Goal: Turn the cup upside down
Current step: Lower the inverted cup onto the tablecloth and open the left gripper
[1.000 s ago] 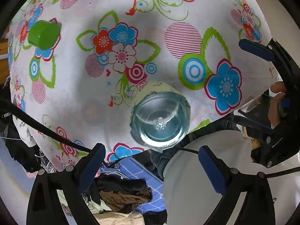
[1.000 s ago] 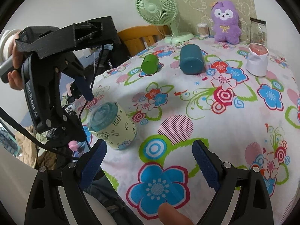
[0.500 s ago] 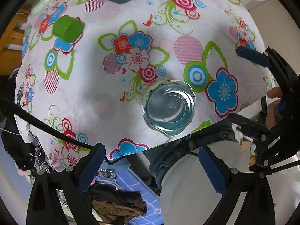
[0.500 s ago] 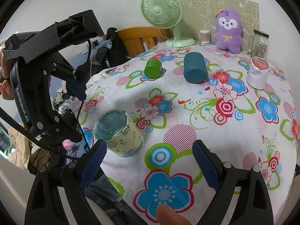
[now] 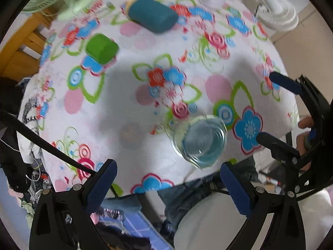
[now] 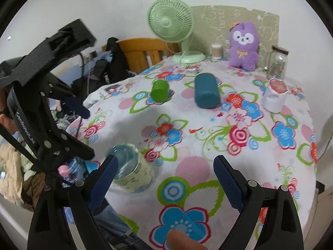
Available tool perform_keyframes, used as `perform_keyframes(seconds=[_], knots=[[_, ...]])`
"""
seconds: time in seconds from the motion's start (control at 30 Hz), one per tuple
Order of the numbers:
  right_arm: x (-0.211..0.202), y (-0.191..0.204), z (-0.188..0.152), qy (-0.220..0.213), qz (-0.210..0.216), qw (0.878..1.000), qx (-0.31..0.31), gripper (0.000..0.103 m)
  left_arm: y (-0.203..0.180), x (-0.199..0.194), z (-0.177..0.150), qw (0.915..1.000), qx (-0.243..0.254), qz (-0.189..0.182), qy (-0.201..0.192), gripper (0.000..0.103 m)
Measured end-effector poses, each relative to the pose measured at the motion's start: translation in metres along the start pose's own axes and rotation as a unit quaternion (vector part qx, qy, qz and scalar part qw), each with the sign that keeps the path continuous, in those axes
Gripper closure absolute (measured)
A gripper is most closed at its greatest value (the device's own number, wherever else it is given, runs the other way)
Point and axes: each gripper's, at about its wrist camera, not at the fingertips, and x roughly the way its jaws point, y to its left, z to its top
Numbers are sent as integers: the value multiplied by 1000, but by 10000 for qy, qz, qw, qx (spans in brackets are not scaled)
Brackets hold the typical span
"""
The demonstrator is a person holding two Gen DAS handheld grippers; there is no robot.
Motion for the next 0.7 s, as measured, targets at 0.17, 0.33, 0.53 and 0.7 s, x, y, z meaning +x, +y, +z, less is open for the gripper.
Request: perform_keyframes(seconds=[0.17, 0.33, 0.53, 0.7], knots=[[-2, -2, 10, -110, -102, 9998, 113, 6, 14, -8, -1, 9987, -237, -117, -440, 3], [-3, 6, 16, -169, -177, 9997, 33, 6, 23, -13, -1, 9943, -407, -214, -958, 3], [-5, 19, 21, -228, -288, 9992, -146, 6, 28, -14, -3, 9870, -515, -172, -1515, 3], [-7, 24, 24, -267, -381, 9987, -209, 6, 30, -15, -9, 9765, -715, -195, -2024, 3]])
